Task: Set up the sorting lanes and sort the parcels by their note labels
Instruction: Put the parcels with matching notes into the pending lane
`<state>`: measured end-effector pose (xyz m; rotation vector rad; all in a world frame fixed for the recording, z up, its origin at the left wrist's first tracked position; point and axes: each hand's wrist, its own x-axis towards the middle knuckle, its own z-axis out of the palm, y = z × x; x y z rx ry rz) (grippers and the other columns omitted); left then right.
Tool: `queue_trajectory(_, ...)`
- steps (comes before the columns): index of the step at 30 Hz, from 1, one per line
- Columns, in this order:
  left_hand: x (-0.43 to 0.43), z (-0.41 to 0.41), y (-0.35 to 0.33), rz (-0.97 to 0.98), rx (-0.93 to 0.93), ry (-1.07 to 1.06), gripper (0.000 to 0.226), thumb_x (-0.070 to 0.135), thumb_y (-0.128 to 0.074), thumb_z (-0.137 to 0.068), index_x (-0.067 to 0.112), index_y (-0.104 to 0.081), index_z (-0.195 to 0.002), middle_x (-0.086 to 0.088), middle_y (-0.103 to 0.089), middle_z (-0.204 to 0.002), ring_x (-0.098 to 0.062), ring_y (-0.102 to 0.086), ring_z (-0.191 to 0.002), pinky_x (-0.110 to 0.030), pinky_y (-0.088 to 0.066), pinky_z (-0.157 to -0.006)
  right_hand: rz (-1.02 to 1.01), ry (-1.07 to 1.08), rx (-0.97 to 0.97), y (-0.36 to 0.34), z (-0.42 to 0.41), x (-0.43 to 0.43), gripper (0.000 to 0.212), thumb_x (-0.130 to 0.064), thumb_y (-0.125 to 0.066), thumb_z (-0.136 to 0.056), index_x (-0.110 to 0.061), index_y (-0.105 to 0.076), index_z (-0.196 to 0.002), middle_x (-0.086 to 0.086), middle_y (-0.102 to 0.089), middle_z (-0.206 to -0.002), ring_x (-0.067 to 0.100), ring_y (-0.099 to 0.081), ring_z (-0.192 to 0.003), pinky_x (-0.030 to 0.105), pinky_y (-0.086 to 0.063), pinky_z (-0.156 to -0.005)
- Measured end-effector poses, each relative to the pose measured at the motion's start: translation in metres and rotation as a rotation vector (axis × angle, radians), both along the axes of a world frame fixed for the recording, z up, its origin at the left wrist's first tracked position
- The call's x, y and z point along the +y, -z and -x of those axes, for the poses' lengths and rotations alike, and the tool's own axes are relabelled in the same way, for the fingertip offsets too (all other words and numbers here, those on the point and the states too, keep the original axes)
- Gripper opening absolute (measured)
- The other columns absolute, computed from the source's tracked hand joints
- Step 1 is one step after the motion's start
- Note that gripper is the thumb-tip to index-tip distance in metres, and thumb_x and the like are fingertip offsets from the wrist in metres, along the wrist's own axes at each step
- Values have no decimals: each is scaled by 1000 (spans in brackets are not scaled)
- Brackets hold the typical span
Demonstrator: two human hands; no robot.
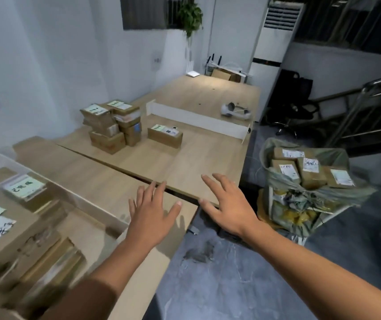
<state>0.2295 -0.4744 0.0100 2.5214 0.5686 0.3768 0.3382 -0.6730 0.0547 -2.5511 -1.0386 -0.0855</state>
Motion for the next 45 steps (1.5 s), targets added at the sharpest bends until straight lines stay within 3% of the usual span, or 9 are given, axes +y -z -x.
queue_trajectory(8,4,-178,18,32,54,7,78,73,-31,-95,33,-20,-160,5,-15,-170,-19,-1,-157,-49,1,-126,-105,-7,105,38,-181,-1,66,-61,-42,-99,-38,-24,-159,0,-23,-165,18,-18,-152,36,-18,-124)
queue_trajectory(11,4,-242,36,12,67,-76,76,70,-35,-97,27,-28,-159,-1,-23,-168,-25,-11,-156,-52,-7,-125,-89,-50,139,62,-254,3,67,-59,-43,-100,-37,-22,-160,0,-20,-166,18,-15,-153,38,-18,-124)
queue_trajectory(16,3,-341,55,66,197,-181,78,71,-30,-97,30,-15,-162,1,-8,-172,-24,0,-158,-54,-3,-126,-33,-191,200,86,-375,18,69,-63,-41,-99,-39,-18,-160,-3,-15,-168,15,-11,-154,36,-17,-125)
queue_trajectory(27,125,-487,99,194,149,-502,78,68,-34,-98,23,-22,-161,-2,-20,-169,-24,-11,-156,-51,-11,-126,28,-431,327,114,-586,175,65,-60,-45,-98,-40,-25,-158,-9,-22,-164,12,-20,-150,32,-25,-120)
queue_trajectory(36,237,-607,182,424,145,-628,77,60,-41,-101,14,-24,-160,-7,-25,-167,-24,-19,-154,-48,-19,-125,75,-492,479,193,-705,345,60,-40,-55,-100,-28,-35,-155,-6,-34,-156,11,-31,-145,35,-30,-119)
queue_trajectory(41,277,-655,220,449,176,-579,78,61,-46,-99,15,-23,-159,-5,-28,-165,-25,-24,-150,-45,-27,-123,-19,-481,611,242,-738,407,47,-31,-55,-102,-37,-42,-148,-28,-44,-136,-2,-39,-134,23,-33,-110)
queue_trajectory(43,287,-668,229,512,93,-544,69,60,-47,-99,22,-30,-154,0,-40,-157,-18,-36,-141,-42,-36,-117,-2,-474,684,259,-746,420,48,-31,-55,-103,-35,-42,-149,-34,-44,-135,-4,-41,-132,25,-37,-111)
queue_trajectory(45,290,-679,233,619,-15,-508,60,59,-49,-100,34,-33,-152,14,-47,-153,-5,-44,-135,-36,-42,-111,25,-460,770,271,-747,424,55,-35,-56,-102,-37,-36,-153,-26,-46,-144,-5,-44,-132,25,-40,-111)
